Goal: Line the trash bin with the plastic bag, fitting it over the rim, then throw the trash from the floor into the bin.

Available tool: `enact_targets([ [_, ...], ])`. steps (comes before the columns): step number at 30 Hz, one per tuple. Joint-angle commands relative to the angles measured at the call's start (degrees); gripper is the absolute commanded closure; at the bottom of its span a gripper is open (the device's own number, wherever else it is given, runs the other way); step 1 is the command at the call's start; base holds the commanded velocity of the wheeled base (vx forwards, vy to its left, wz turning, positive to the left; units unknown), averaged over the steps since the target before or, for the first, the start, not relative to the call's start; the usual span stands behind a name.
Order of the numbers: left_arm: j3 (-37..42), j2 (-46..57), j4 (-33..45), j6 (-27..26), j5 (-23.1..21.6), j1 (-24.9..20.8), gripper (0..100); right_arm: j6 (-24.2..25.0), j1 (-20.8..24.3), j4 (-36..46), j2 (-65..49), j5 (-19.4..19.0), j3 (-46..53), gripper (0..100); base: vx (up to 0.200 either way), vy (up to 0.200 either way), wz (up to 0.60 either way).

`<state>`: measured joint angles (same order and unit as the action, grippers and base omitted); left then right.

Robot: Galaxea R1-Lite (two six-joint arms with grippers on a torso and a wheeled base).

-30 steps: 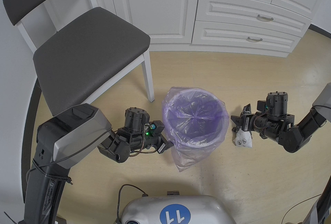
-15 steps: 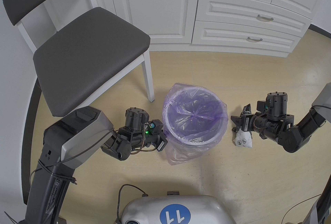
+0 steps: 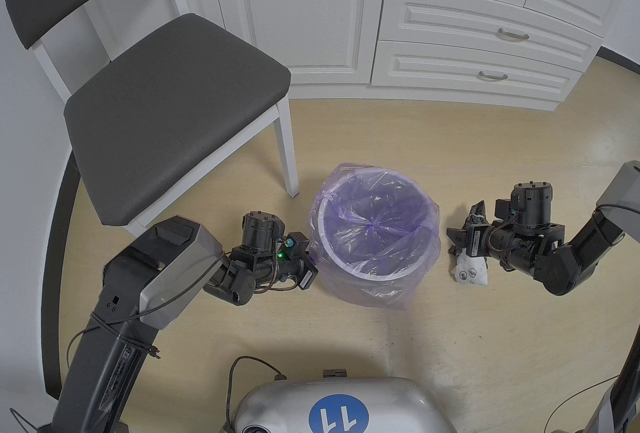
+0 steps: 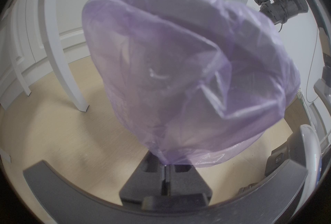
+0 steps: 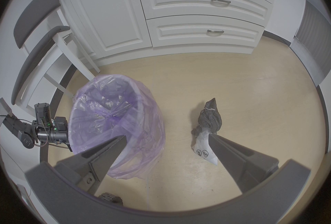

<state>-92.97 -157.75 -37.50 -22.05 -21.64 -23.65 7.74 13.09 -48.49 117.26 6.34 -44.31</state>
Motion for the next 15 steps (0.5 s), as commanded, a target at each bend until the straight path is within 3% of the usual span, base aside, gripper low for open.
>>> enact_targets([
  [1,-0.9,-1.42,-0.38,1.05,0.02,-0.08,100,-0.01,0.0,-0.02,0.86,-0.01,-0.07,0,0.0,0.0,0.0],
  [8,-0.2,-0.11,-1.0,1.66,-0.16,-0.17,100,0.17,0.71,-0.9,0.95,-0.01,-0.25,0,0.0,0.0,0.0],
  [9,0.15,0.86,-0.91,1.75,-0.42,-0.26,0,0.17,0.88,-1.16,0.95,0.08,-0.34,0,0.0,0.0,0.0],
  [15,7.36,4.55,-2.4,2.19,-0.42,0.18,0,0.78,2.2,-1.25,1.04,-0.01,-0.95,0,0.0,0.0,0.0],
])
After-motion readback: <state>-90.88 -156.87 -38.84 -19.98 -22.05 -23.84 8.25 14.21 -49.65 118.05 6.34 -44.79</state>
